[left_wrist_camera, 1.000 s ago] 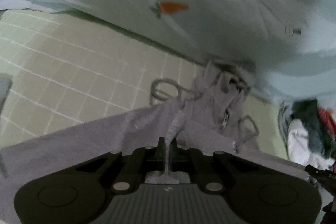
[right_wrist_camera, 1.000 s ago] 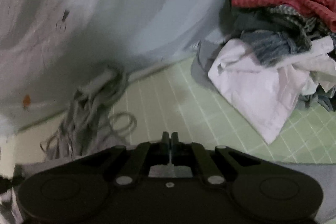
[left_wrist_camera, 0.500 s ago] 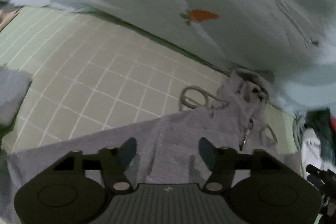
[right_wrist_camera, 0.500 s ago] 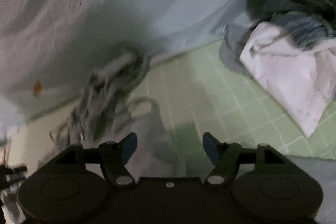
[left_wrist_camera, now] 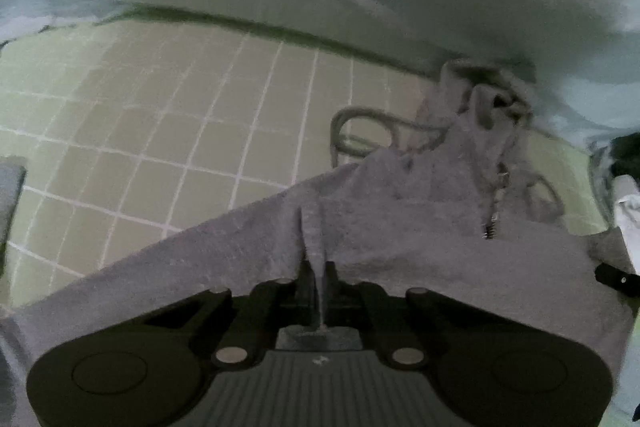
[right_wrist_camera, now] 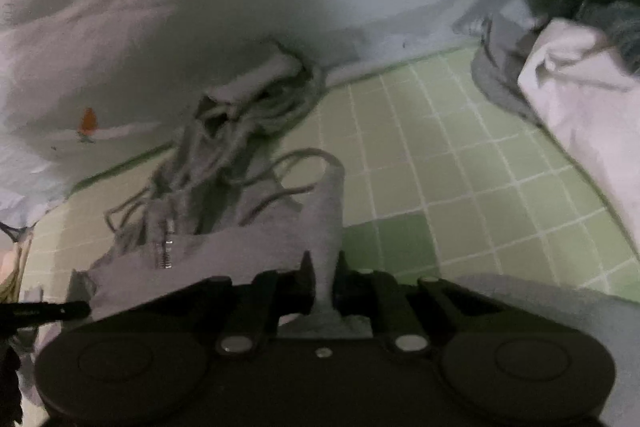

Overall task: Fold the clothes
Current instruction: 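Carry the held hem up toward the hood with both grippers, then lay the hoodie back down flat and open both grippers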

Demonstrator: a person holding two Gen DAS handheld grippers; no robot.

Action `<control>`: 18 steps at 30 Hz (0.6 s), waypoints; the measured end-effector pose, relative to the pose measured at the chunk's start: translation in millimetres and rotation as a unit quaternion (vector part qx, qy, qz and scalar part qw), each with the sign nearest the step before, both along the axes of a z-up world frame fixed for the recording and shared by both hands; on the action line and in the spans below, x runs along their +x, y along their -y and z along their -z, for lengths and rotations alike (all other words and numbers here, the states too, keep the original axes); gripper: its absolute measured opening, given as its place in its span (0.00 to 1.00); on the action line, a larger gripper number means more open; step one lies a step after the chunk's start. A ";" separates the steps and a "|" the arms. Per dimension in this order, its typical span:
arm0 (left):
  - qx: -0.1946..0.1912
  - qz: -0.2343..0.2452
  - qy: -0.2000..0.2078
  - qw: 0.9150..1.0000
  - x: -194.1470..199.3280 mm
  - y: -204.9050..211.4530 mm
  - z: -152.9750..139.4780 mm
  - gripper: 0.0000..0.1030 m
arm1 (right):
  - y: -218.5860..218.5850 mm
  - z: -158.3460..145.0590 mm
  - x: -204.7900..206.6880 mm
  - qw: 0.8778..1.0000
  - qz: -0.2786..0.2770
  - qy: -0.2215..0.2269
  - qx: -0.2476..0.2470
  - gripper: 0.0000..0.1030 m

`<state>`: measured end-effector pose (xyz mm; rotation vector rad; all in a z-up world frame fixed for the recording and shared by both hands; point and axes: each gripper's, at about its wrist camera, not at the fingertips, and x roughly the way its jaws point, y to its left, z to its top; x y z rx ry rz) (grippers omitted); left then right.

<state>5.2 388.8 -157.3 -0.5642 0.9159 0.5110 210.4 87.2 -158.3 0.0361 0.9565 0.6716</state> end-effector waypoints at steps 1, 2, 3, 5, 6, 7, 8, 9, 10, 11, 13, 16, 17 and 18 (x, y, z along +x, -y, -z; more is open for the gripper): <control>0.002 -0.001 0.011 1.000 -6.7 3.0 -8.3 0.03 | 4.8 -7.2 -8.1 1.000 -0.002 0.008 0.001 0.07; 0.006 -0.004 0.024 1.000 -16.1 8.3 -19.2 0.03 | 11.5 -15.8 -18.5 1.000 -0.002 0.018 0.003 0.06; 0.010 -0.006 0.037 0.999 -26.5 15.4 -30.5 0.03 | 19.5 -24.5 -30.2 1.000 -0.002 0.026 0.008 0.05; 0.020 -0.001 0.053 0.998 -44.9 33.7 -50.2 0.03 | 38.5 -39.6 -53.9 0.999 -0.004 0.038 0.017 0.05; 0.027 0.003 0.057 0.998 -55.0 45.2 -58.2 0.03 | 49.6 -45.5 -66.8 0.999 -0.005 0.041 0.021 0.05; 0.033 0.008 0.060 0.998 -63.9 56.1 -64.5 0.03 | 58.7 -48.9 -76.9 0.999 -0.007 0.041 0.021 0.05; 0.034 0.011 0.063 0.997 -75.7 66.4 -68.5 0.03 | 68.7 -50.8 -88.2 0.999 -0.010 0.040 0.019 0.05; 0.033 0.012 0.065 0.997 -89.3 76.5 -71.3 0.03 | 79.1 -51.0 -99.5 0.999 -0.013 0.037 0.016 0.05; 0.028 0.012 0.065 0.997 -101.3 84.9 -71.6 0.03 | 88.7 -49.8 -109.6 0.999 -0.016 0.034 0.014 0.05; 0.021 0.011 0.063 0.998 -115.1 93.1 -69.1 0.03 | 97.7 -47.7 -119.3 0.999 -0.019 0.031 0.012 0.04; 0.012 0.006 0.052 0.999 -139.2 108.0 -62.2 0.03 | 116.9 -42.4 -139.4 0.999 -0.026 0.023 0.011 0.03; 0.000 -0.006 0.031 1.000 -173.3 127.3 -51.2 0.03 | 138.5 -35.4 -164.8 0.999 -0.032 0.015 0.002 0.03; -0.006 -0.010 0.025 1.000 -184.5 133.2 -47.9 0.03 | 145.0 -32.9 -172.7 0.999 -0.033 0.011 -0.003 0.03; -0.012 -0.015 0.021 1.000 -194.9 138.2 -44.6 0.03 | 150.4 -29.6 -179.1 0.999 -0.033 0.005 -0.009 0.03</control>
